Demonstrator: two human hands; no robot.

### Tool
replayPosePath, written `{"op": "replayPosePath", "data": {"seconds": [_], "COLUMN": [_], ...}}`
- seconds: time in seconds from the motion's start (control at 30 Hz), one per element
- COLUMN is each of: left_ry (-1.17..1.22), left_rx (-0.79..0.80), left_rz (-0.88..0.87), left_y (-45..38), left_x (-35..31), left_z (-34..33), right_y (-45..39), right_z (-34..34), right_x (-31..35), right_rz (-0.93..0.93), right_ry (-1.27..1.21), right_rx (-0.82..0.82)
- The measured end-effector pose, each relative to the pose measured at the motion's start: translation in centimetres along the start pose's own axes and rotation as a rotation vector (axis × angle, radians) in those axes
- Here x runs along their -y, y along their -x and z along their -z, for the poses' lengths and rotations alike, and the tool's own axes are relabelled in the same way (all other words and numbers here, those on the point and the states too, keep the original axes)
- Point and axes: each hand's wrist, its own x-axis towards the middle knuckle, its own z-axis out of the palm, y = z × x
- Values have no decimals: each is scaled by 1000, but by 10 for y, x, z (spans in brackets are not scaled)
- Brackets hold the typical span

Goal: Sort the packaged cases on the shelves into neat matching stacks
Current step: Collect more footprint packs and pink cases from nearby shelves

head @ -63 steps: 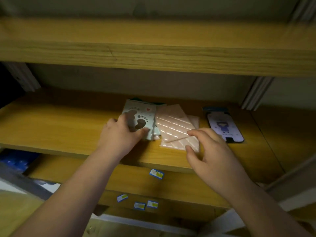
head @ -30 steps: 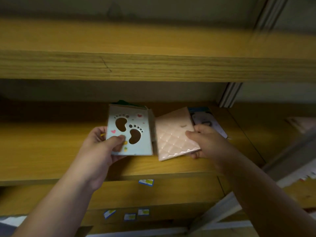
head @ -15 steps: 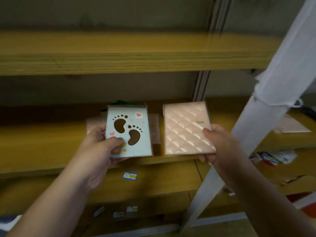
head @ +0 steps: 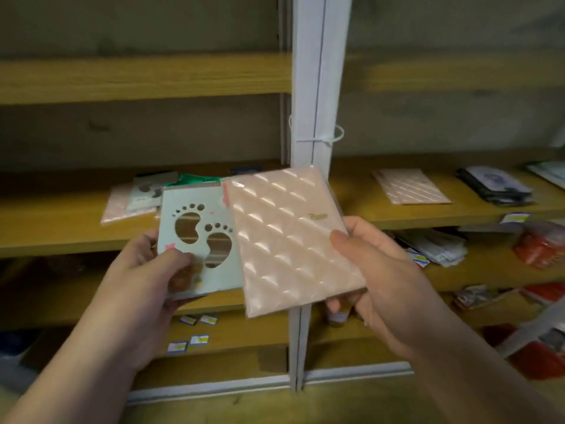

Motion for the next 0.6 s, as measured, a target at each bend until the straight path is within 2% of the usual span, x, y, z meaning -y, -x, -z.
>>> {"op": "replayPosePath", "data": {"seconds": [0.1, 0.3, 0.6], "left_ry": [-18, -51, -57], "left_rx": [36, 136, 225], "left_rz": [-44, 7, 126], "left_y": [25, 42, 7], "left_x": [15, 34, 63], "left_z": [-38, -118, -233], "right_y": [27, 48, 52], "right_z": [39, 119, 221], "right_x": [12, 19, 23], "right_rz": [-16, -15, -23], "right_ry": [-24, -83, -45], "right_rx": [-67, -224, -453]}}
